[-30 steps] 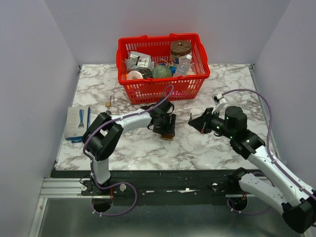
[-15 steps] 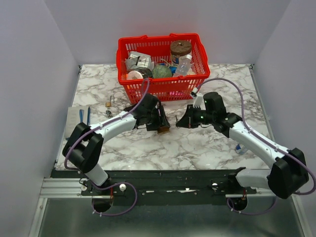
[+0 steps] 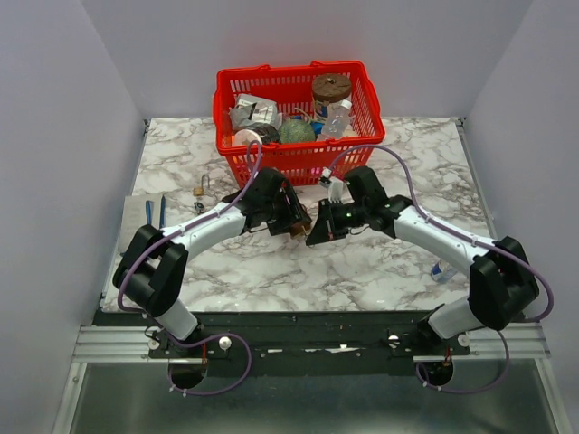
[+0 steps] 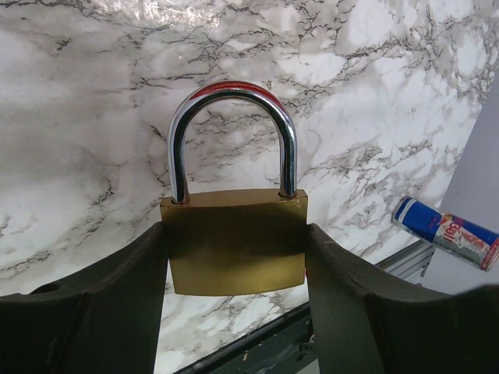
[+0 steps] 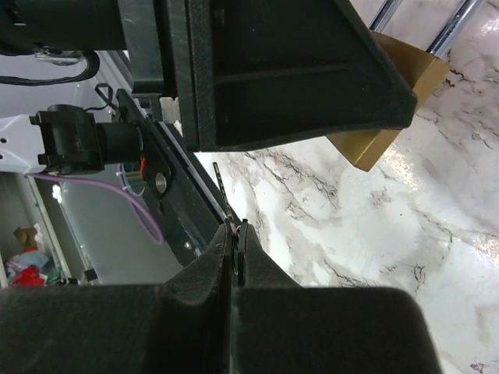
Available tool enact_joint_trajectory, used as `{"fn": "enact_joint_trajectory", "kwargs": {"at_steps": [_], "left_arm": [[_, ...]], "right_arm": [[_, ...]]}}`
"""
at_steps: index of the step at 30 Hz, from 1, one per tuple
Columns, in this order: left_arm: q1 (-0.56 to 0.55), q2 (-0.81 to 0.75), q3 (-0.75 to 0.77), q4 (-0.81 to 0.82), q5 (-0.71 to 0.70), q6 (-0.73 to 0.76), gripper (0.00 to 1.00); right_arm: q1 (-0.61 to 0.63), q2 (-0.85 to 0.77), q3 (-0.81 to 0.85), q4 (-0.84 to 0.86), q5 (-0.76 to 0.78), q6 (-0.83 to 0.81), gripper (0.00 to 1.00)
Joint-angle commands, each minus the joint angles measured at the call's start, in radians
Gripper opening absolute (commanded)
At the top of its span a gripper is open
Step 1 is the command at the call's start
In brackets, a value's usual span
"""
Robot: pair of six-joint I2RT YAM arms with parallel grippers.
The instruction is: Unlock with the key
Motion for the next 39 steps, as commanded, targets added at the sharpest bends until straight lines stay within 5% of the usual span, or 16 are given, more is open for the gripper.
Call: {"fn": "enact_joint_trajectory", "kwargs": {"at_steps": [1,39], "left_arm": [[0.004,-0.026,0.039,0.073,0.016,-0.042,0.0],[-0.019,-0.132,-0.045,0.121,-0.016,-0.082,0.0]], "right_arm": [[0.006,0.037,0.04,-0.064,-0.049,-0.024,0.01],[-0.005,0.133,0.011,-0.041,0.009,0.055,0.01]]}}
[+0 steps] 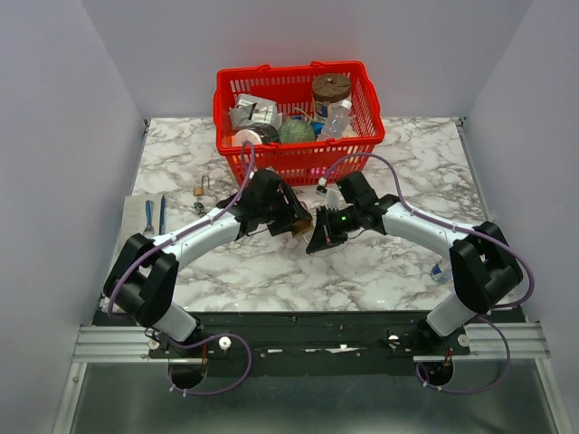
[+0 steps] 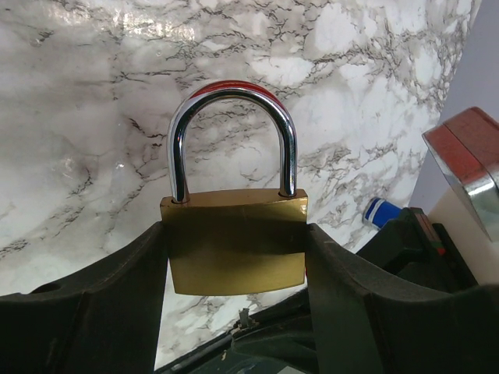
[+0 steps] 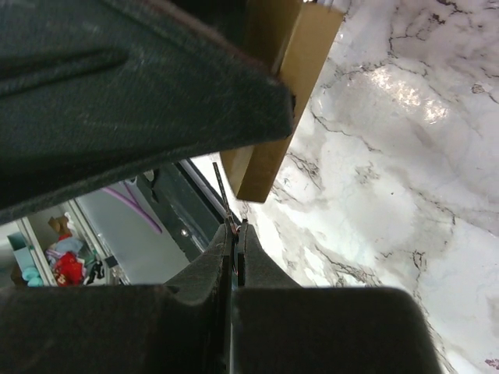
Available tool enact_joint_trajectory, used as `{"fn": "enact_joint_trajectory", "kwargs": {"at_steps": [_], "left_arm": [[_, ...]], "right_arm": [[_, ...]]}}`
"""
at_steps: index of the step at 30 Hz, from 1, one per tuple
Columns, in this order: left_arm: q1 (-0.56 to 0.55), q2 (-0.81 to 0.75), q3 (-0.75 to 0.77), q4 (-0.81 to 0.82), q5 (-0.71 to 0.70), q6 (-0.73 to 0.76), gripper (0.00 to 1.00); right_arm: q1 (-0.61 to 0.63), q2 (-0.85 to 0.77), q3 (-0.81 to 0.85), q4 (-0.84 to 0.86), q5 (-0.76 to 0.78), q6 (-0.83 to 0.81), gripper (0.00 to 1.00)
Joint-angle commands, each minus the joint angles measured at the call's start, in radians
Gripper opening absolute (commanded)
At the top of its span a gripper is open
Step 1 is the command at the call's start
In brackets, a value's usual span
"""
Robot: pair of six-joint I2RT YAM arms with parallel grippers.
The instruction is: Unlock with the key
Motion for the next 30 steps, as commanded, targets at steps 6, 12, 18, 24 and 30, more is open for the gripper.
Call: {"fn": "enact_joint_trajectory", "kwargs": {"at_steps": [6,12,18,24,30], "left_arm": [[-0.02,-0.067,-0.003,0.072,-0.011,-0.022,0.0],[-0.023,-0.079,-0.005,0.069,-0.017,-0.021,0.0],[-0.023,-0.081,-0.007,0.067,-0.017,-0.022,0.0],[-0.025,-0.081,-0.008,0.067,-0.017,-0.021,0.0],[-0.026,-0.085,-0.01,0.067,-0.02,-0.024,0.0]], "right_arm": [[-0.012,-0.002,-0.012,0.029,0.051,0.034,0.01],[-0.023,-0.01,-0.029,0.033,0.068,0.044,0.01],[-0.028,-0.019,-0.043,0.041,0.079,0.051,0.01],[-0.029,-0.032,-0.047,0.053,0.087,0.052,0.01],[-0.029,-0.041,-0.049,0.065,0.058,0.043,0.01]]}}
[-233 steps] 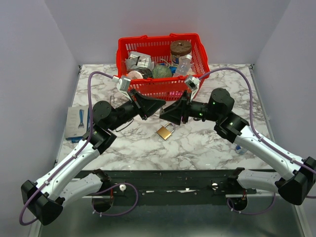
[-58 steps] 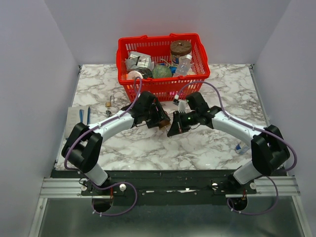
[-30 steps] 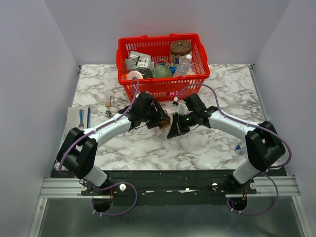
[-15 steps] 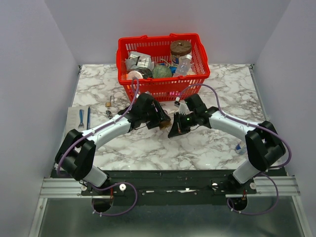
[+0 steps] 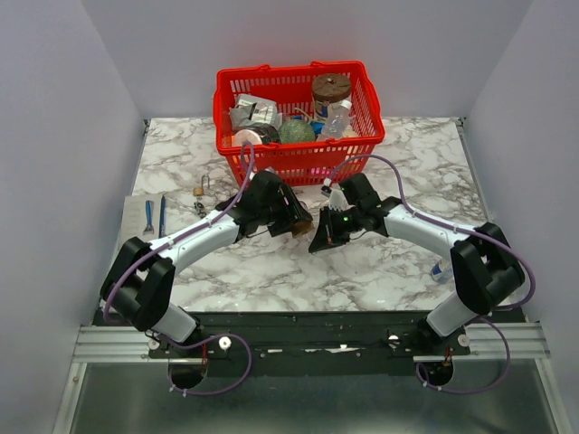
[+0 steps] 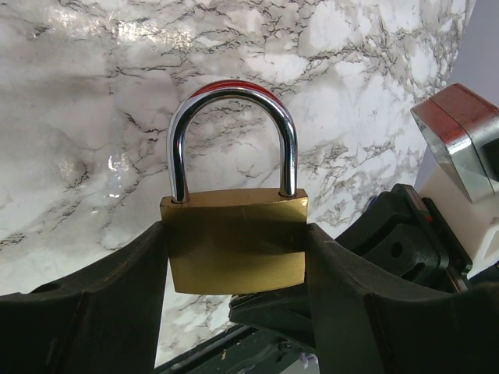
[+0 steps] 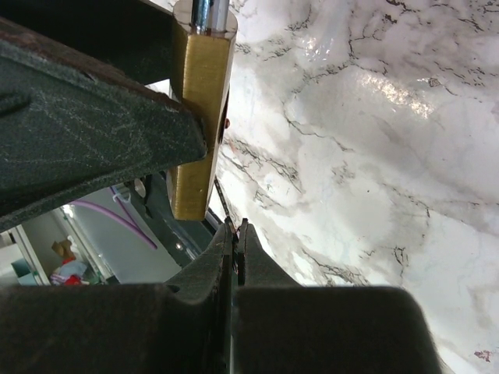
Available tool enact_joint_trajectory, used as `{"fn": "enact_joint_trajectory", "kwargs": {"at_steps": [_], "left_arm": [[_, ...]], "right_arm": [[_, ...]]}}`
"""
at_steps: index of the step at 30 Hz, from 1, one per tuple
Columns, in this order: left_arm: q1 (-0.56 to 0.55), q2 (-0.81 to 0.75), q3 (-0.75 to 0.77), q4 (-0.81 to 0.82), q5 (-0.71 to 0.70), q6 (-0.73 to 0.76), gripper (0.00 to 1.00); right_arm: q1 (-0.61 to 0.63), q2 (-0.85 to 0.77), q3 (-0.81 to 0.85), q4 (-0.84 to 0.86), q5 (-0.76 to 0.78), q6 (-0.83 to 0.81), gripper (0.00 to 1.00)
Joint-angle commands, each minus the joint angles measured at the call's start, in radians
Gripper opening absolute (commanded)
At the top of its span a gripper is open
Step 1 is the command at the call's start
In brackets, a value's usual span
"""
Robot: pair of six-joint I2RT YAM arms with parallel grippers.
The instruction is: Unlock with the key
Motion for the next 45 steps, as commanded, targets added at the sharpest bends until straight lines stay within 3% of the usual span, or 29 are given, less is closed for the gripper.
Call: {"fn": "enact_joint_trajectory", "kwargs": {"at_steps": [1,13,45], "left_arm": [[-0.007,-0.056,0.003,0.066,0.003,-0.019,0.0],[-0.006,-0.036,0.023,0.063,0.007,-0.014,0.0],[-0.015,-0.033,0.029,0.06,0.011,-0.011,0.0]], "right_arm": [[-0.01,-0.03,-0.014,0.033,0.001,-0.002,0.01],[-0.009,-0.04,-0.019,0.039,-0.058,-0.017,0.01],[-0.009,0.016,0.036,0.028,-0.024,-0.016,0.01]]}}
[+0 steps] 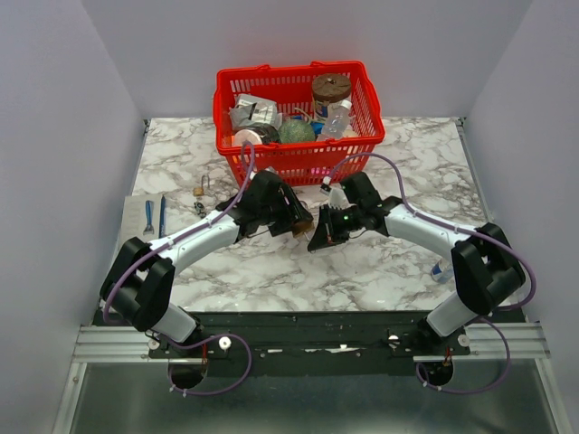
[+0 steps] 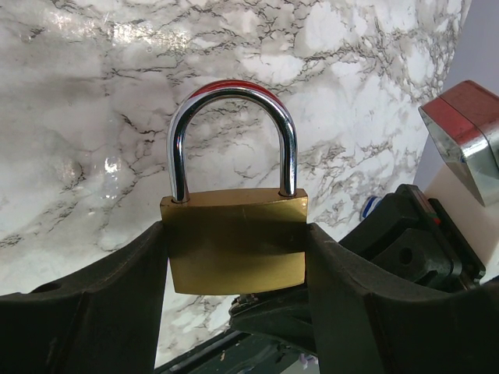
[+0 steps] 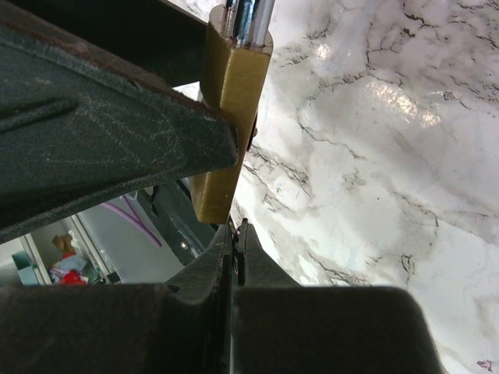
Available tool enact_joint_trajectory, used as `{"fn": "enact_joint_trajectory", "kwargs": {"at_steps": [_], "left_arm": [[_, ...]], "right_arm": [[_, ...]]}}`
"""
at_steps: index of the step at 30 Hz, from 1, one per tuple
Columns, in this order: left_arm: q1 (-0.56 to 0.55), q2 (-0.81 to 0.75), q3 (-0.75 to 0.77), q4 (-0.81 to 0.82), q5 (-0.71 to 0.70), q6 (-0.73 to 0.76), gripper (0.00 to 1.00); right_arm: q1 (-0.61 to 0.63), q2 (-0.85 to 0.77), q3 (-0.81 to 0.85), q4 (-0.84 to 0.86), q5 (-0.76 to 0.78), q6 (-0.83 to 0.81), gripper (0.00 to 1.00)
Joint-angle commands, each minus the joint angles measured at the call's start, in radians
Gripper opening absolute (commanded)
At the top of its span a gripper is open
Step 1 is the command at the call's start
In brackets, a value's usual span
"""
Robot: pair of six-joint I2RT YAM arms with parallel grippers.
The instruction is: Unlock with the key
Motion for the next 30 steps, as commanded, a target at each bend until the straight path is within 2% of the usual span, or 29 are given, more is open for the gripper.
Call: {"fn": "enact_joint_trajectory", "kwargs": {"at_steps": [1,30], "left_arm": [[-0.012,-0.033,0.028,0.054,0.013,-0.011,0.0],[-0.022,-0.053,0.015,0.052,-0.005,-0.019,0.0]], "right_arm": [[-0.004,0.023,0.034,0.002,0.007,-0.004,0.01],[-0.004,0.063,0.133,0.004,0.086,0.055,0.01]]}}
